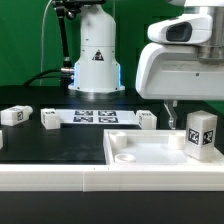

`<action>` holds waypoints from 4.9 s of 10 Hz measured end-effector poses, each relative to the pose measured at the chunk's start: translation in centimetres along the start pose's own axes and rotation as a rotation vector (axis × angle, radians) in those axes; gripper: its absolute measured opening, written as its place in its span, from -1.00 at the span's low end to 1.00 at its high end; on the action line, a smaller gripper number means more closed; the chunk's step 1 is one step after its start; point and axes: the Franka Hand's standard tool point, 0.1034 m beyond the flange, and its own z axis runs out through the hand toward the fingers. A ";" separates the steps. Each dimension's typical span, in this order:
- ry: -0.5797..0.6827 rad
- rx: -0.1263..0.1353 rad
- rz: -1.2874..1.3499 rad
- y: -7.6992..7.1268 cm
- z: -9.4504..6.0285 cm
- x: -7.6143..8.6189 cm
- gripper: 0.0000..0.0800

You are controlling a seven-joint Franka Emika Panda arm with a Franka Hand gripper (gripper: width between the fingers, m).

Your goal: Assemble one leg

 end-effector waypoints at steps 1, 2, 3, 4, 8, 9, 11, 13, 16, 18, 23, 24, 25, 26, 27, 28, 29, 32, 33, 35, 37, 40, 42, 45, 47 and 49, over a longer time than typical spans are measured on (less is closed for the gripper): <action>0.000 0.000 0.012 0.0 0.0 0.0 0.55; 0.000 0.000 0.012 0.0 0.0 0.0 0.55; 0.000 0.000 0.017 0.0 0.0 0.0 0.09; 0.000 0.000 0.033 0.0 0.0 0.0 0.09; 0.002 0.002 0.251 0.1 0.1 0.0 -0.28; 0.003 0.002 0.336 0.1 0.1 0.0 -0.28; 0.006 0.004 0.534 0.0 0.2 0.0 -0.28; 0.005 0.002 0.748 -0.5 0.2 -0.2 -0.27; 0.013 -0.003 1.136 -0.7 0.3 -0.2 -0.27; 0.003 0.011 1.219 -0.7 0.3 -0.2 -0.25; 0.014 0.019 1.083 -1.0 0.2 0.0 0.60; 0.019 0.020 0.941 -1.0 0.2 0.1 0.62; 0.023 0.020 0.858 -1.0 0.2 0.1 0.62; 0.025 0.019 0.729 -0.9 0.1 0.2 0.62; 0.026 0.017 0.632 -0.9 0.2 0.2 0.62; 0.026 0.016 0.536 -0.9 0.2 0.2 0.62; 0.027 0.014 0.440 -0.7 0.2 0.2 0.62; 0.030 0.011 0.201 -0.6 0.1 0.3 0.62; 0.031 0.010 0.133 -0.5 0.0 0.3 0.62; 0.031 0.008 0.038 -0.3 0.0 0.3 0.62; 0.031 0.008 0.029 -0.3 0.1 0.3 0.56; 0.031 0.008 0.045 -0.3 0.1 0.3 -0.28; 0.031 0.008 0.066 -0.3 0.1 0.3 -0.27; 0.038 0.017 0.308 -0.1 0.1 0.4 -0.27; 0.038 0.025 0.528 0.1 0.2 0.3 -0.27; 0.037 0.023 0.732 0.0 0.2 0.2 -0.27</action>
Offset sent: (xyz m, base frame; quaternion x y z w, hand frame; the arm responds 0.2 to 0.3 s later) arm 0.0000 0.0000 0.0000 0.0000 0.0000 0.0650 0.9979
